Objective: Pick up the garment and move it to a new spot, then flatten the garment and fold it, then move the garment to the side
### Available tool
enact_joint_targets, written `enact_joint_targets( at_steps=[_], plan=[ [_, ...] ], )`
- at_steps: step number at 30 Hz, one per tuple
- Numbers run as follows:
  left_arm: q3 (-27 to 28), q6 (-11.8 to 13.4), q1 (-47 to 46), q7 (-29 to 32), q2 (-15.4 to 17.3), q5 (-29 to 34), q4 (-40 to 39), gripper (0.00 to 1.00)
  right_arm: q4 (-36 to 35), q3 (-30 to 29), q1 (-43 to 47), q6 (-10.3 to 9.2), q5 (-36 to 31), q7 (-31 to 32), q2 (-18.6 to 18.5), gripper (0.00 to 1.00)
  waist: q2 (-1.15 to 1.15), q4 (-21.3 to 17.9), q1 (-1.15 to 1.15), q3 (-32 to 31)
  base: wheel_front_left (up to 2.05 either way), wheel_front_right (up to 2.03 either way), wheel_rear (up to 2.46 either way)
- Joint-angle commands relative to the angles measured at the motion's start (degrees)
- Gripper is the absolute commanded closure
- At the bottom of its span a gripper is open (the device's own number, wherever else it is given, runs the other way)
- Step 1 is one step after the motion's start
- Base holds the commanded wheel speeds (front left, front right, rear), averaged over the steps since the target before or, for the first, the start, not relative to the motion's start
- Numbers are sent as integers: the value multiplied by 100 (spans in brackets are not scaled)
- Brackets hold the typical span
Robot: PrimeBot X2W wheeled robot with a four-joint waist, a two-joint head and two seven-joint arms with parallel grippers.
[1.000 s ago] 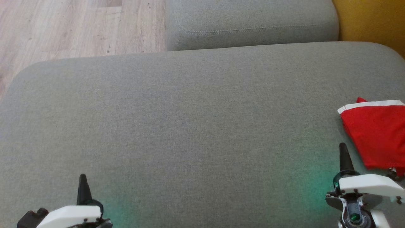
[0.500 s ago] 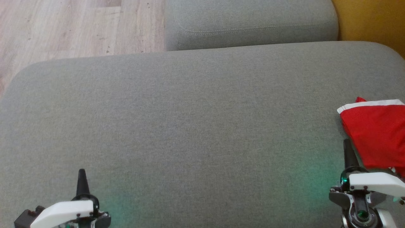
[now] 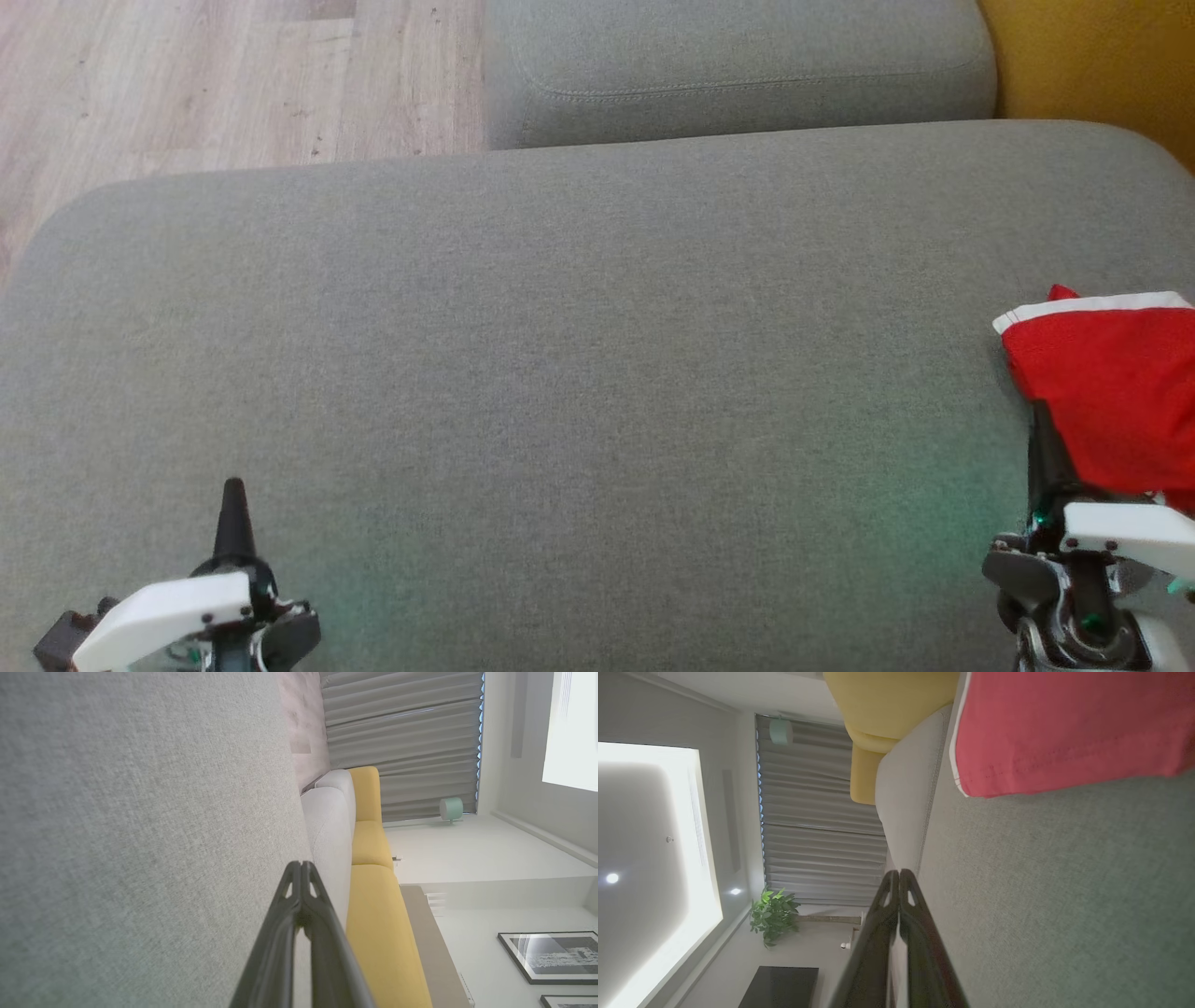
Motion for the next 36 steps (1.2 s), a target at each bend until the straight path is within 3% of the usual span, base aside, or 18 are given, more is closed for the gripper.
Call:
enact_joint_targets(
  at_steps=[1, 13, 36],
  plan=[
    [203, -55, -307, 65, 40, -162, -233, 100, -275, 69, -212, 18, 200, 92, -29, 100, 0, -1, 0, 0, 0, 0, 0],
    [282, -92, -390, 263, 43, -849, -356, 100, -468, -22, -207, 20, 973, 285, -31, 100, 0, -13, 0, 4, 0, 0, 0],
    [281, -92, -390, 263, 43, -849, -357, 100, -468, -22, -207, 20, 973, 285, -31, 100, 0, -13, 0, 4, 0, 0, 0]
  ],
)
